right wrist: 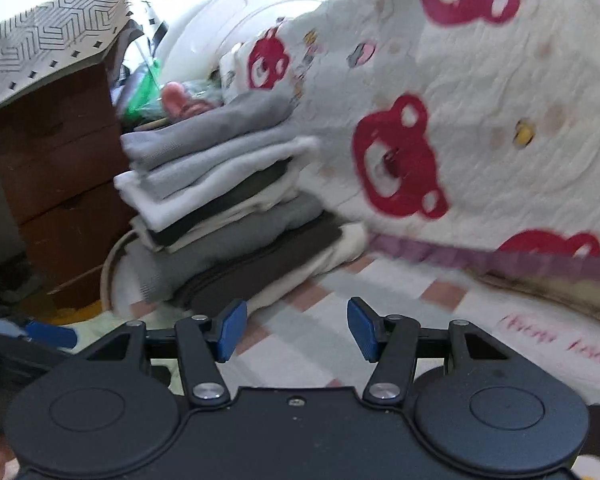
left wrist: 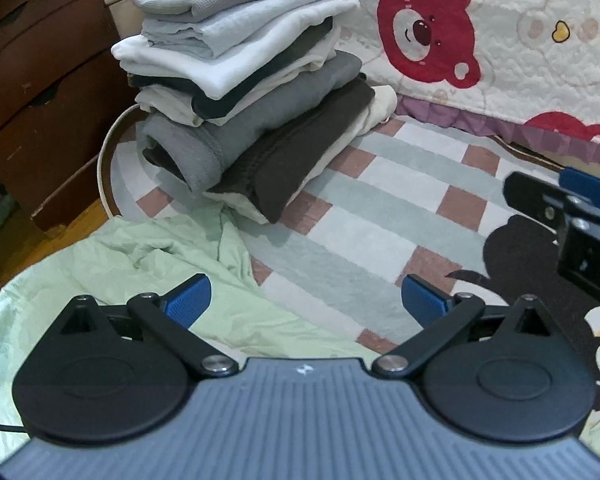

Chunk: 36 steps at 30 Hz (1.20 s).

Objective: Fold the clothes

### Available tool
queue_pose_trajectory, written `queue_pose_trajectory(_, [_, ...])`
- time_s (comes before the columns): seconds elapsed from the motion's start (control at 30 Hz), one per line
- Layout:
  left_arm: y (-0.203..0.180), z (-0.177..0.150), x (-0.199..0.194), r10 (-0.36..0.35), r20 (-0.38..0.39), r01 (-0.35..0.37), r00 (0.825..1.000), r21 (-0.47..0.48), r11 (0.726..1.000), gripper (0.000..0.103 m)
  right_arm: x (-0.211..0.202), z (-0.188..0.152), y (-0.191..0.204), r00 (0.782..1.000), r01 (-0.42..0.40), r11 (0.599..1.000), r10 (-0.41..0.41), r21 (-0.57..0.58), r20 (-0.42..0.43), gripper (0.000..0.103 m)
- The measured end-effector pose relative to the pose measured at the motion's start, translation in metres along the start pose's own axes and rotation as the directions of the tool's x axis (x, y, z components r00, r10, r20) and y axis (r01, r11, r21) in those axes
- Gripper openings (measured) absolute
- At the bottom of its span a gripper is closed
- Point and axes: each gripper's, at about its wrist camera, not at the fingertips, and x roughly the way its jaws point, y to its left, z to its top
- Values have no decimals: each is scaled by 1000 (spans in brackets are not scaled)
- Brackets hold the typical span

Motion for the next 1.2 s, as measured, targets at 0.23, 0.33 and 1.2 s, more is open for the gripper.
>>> queue_pose_trajectory(0.23, [-7, -6, -3, 1, 5, -1, 1000, 17, 1000, 103, 1, -1, -4, 1000, 9, 1000, -8, 14, -7, 61])
queue_pose_trajectory(0.33, [-9, -8, -3, 3, 3, -3, 1000, 19, 1000, 103, 3, -3, -3, 1000, -1, 1000, 1, 9, -23, 61])
queue_pose_trajectory(1.2, [-17, -9, -12, -17, 4, 17, 1000, 76, 997, 103, -6, -4, -7, 998, 7, 1000, -7, -10, -59, 62])
